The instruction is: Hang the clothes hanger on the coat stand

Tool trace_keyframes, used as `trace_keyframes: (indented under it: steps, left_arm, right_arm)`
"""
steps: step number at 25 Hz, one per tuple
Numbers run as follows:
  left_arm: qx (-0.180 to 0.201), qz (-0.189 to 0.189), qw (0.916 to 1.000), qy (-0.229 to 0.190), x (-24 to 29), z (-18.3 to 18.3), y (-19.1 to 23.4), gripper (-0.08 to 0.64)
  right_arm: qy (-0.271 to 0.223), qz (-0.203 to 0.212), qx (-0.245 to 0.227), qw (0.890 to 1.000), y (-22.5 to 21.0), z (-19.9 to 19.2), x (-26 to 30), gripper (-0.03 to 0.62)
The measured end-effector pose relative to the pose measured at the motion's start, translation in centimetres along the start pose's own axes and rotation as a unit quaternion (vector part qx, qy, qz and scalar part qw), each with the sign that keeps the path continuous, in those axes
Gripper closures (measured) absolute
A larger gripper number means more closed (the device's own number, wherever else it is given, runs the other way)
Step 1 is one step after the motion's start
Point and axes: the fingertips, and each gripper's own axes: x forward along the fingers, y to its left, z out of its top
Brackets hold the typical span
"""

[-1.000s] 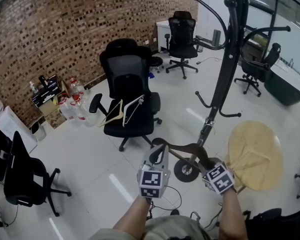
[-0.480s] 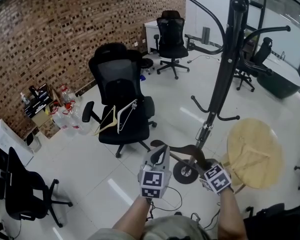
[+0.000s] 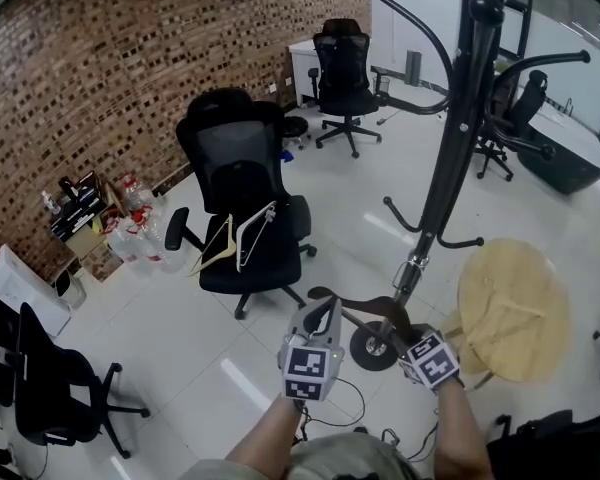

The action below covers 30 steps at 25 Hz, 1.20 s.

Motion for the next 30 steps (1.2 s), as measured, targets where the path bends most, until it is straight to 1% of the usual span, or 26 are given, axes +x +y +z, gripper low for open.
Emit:
trace_keyframes:
  steps: [4,9,14,17,20,23,26,30]
  left_arm:
    - [-0.006,0.001,1.0000,0.002,0.7,0.0,-0.5,0.545]
    - [-0.006,0.004,0.9999,0.010,0.3,-0.9,-0.2,0.545]
    - [-0.007,0.008,0.9999,0.009,0.3,-0.3,0.8,0.545]
    - [-0.003,0.008,0.9999,0.008,-0.1,0.0,0.9,0.545]
    - [-0.001,0.010,1.0000,0.003,-0.7,0.4,0.9,0.545]
    - [-0.002,0.011,0.9999,-0.001,-1.1,0.6,0.8,0.545]
    - [-0.002,0.011,0.9999,-0.003,-1.3,0.7,0.5,0.545]
    - [0.000,0.009,0.9999,-0.005,-1.8,0.8,0.0,0.545]
  right_arm:
    - [0.003,-0.004,0.003,1.000,-1.2,-0.7,0.2,0.589]
    - [0.013,-0.011,0.005,1.000,-1.5,-1.7,1.4,0.589]
    - [0.029,-0.014,0.001,0.999,-2.1,-1.6,3.5,0.590]
    - [0.040,-0.017,0.004,0.999,-2.2,-2.3,4.5,0.590]
    - [0.047,-0.033,0.011,0.998,-2.9,-2.9,5.0,0.591]
    - [0.044,-0.045,0.021,0.998,-3.6,-3.1,5.2,0.591]
    - [0.049,-0.049,0.024,0.997,-4.0,-3.7,5.3,0.591]
    - [0.070,-0.048,0.022,0.996,-3.8,-5.4,5.5,0.591]
